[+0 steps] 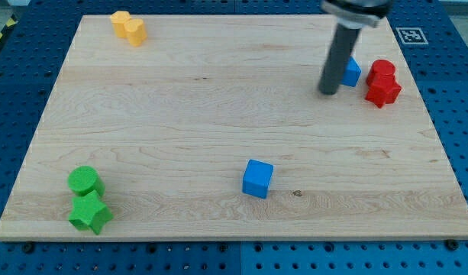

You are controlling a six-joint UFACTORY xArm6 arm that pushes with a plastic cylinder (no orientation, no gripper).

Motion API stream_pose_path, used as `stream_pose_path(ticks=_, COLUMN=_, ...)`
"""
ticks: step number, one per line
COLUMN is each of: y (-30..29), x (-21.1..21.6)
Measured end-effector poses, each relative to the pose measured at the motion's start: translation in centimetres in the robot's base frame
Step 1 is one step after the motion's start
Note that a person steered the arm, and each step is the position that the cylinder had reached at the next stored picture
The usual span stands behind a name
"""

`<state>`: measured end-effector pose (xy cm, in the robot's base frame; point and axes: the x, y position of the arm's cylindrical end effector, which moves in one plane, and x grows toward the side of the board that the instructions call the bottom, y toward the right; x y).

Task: Slightly push the blue cube upwards of the board

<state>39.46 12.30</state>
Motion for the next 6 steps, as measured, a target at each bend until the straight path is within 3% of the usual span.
stream_pose_path(ticks=3, y=-23.1, x=12.0)
stream_pose_path(ticks=5, y=-22.1, x=14.8)
stream_pose_path(ticks=6, y=-15.8, x=18.0)
